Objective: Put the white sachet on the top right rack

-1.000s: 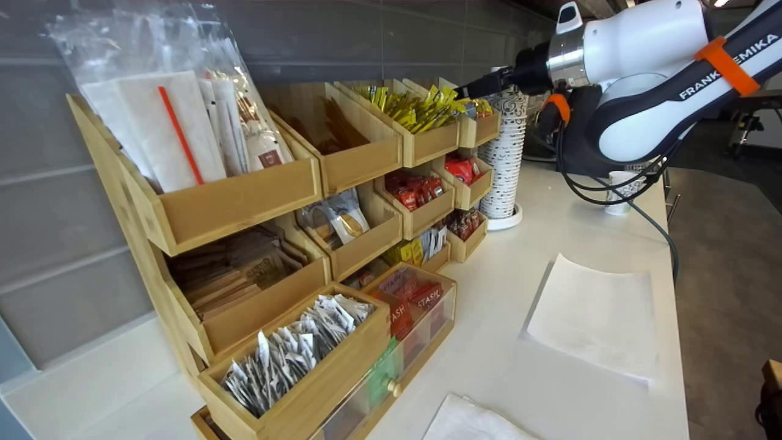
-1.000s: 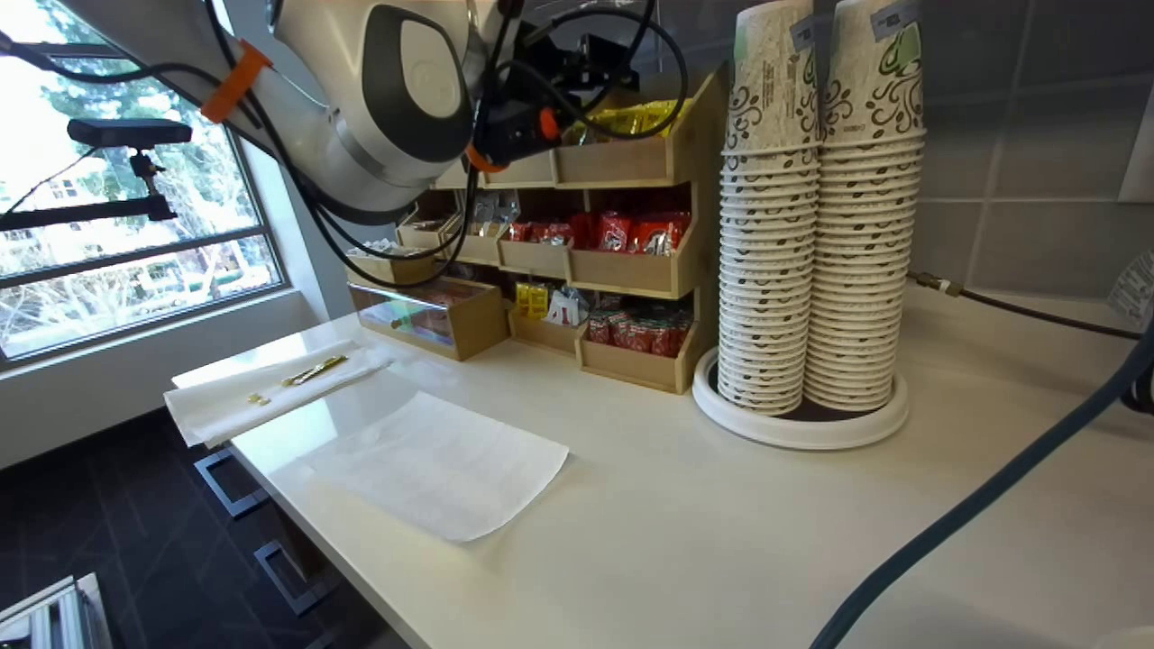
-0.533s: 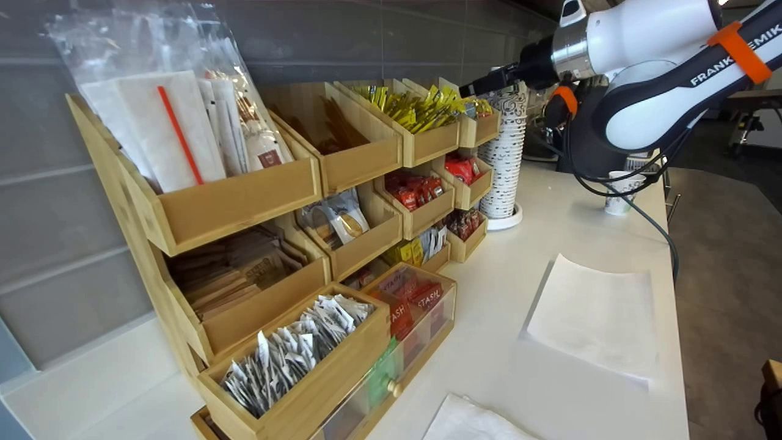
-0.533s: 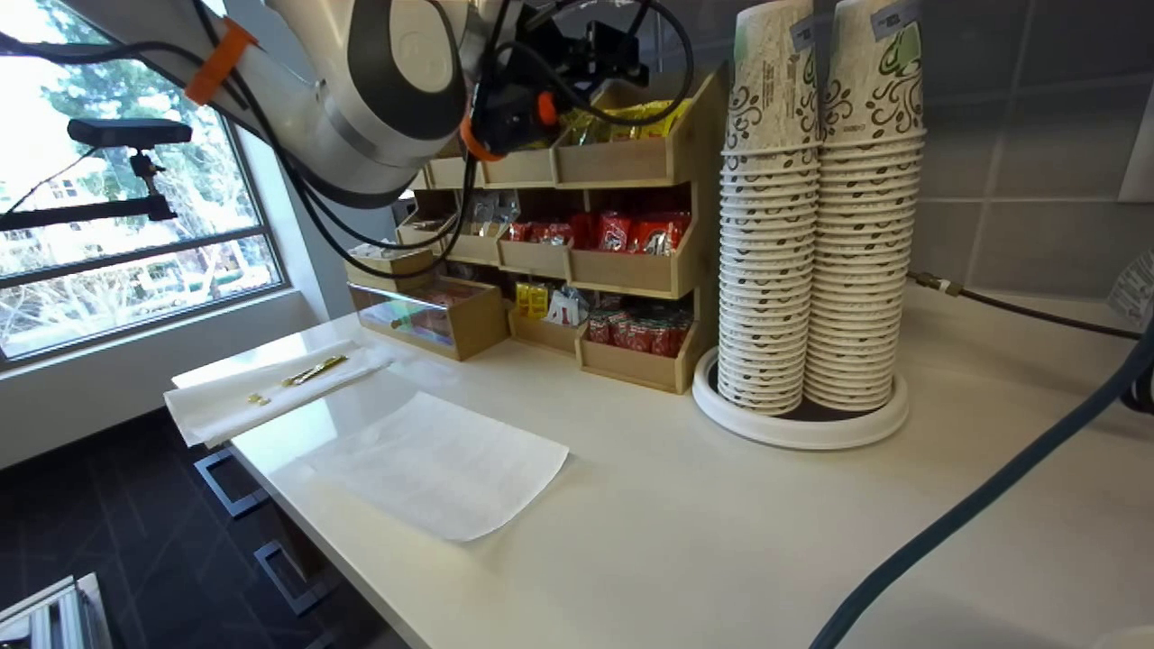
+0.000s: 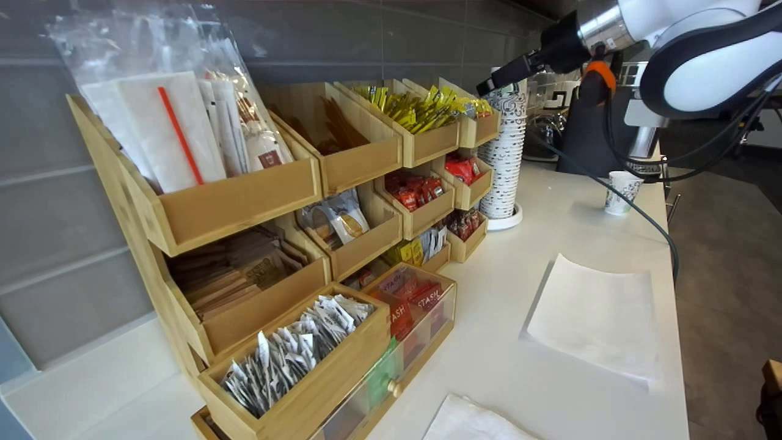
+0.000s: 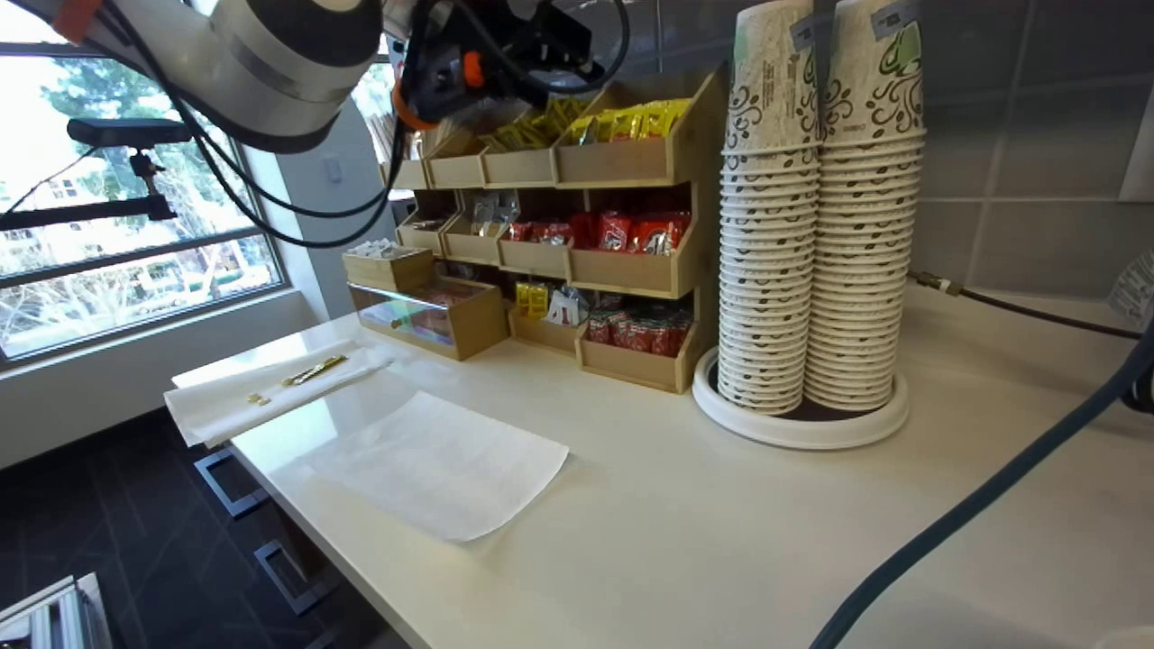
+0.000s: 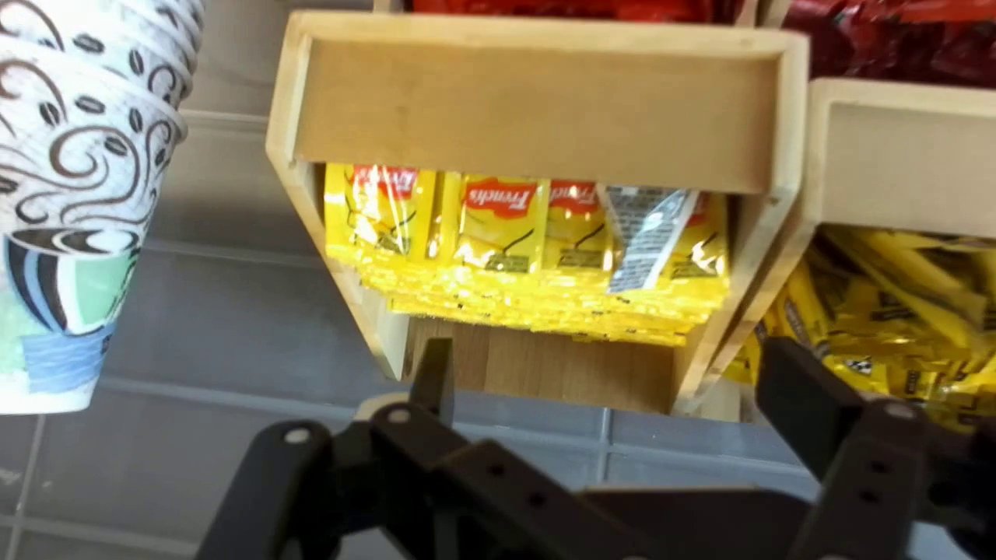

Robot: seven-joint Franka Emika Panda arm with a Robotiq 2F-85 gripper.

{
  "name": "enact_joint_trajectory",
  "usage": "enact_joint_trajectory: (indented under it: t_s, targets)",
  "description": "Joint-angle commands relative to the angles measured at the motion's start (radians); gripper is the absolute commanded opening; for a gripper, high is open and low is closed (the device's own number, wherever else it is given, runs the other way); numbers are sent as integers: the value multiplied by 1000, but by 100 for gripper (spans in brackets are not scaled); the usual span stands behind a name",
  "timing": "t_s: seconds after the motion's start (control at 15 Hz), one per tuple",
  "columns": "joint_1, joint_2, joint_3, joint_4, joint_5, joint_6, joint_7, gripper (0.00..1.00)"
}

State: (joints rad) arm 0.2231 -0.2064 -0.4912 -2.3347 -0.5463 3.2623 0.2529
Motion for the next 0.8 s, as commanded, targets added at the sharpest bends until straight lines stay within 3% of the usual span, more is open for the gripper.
enact_joint_trajectory:
  t_s: [0.0,0.2,0.33,0.4,0.73]
  targets:
    - [136,-213,-71,-117,38,-193,-67,100]
    - [197,-341,-105,-135,68,-346,-115,100]
    - [193,-407,-102,-135,62,-431,-122,100]
    - [78,-406,13,-147,235,-444,-246,100]
    - [-3,-508,87,-146,478,-613,-427,100]
